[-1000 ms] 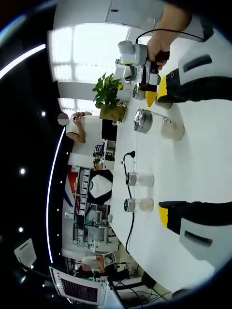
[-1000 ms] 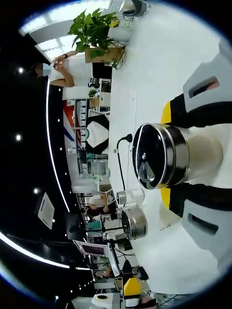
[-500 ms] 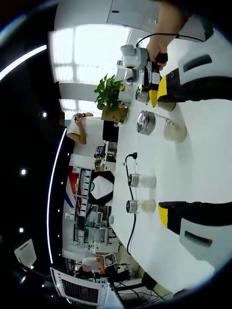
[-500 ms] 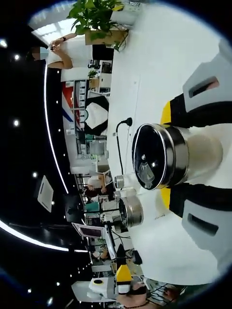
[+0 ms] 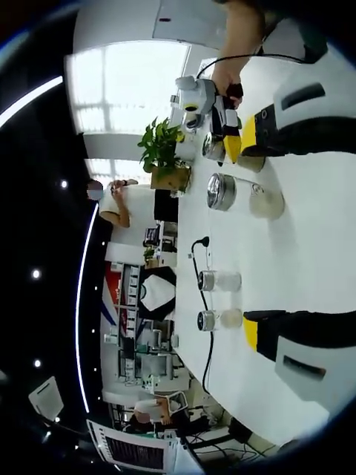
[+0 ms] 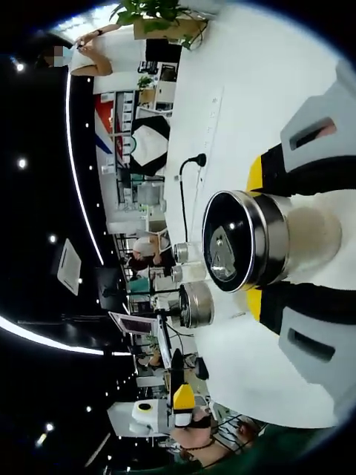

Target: Rotate the seasoning bottle until the label or dispensing opening points toward the visible target arrow and the bottle remains upright within the marked orientation range

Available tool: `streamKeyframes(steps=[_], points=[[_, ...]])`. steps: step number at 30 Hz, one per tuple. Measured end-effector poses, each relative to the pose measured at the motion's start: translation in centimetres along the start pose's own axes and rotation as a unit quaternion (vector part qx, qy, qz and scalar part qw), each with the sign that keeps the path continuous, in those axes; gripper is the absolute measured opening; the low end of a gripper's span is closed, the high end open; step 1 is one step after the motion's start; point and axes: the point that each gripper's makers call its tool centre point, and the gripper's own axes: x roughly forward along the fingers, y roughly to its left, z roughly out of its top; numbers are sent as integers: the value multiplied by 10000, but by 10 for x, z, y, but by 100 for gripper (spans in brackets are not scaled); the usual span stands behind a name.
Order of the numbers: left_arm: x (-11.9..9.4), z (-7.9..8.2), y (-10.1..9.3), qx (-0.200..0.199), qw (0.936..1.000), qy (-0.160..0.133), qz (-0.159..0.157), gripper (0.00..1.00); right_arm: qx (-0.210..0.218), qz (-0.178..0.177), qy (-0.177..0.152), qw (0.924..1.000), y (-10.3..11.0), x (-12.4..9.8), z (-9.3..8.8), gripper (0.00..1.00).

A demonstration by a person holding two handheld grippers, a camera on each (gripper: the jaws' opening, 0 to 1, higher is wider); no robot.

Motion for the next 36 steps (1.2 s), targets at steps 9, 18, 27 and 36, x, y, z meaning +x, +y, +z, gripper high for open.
streamKeyframes(steps=[9,18,27,36], points=[[-1,0,0,-3,10000,23,13,90,-200,510,25,9985,2,0,0,43],[0,0,-5,-20,10000,38,-50,90,-244,893,40,9957,4,0,0,43],[-1,0,-6,-11,10000,51,-49,90,-315,1320,66,9907,8,0,-1,43],[-1,1,-5,7,10000,68,-41,90,-334,1615,-17,9863,13,-1,0,44]])
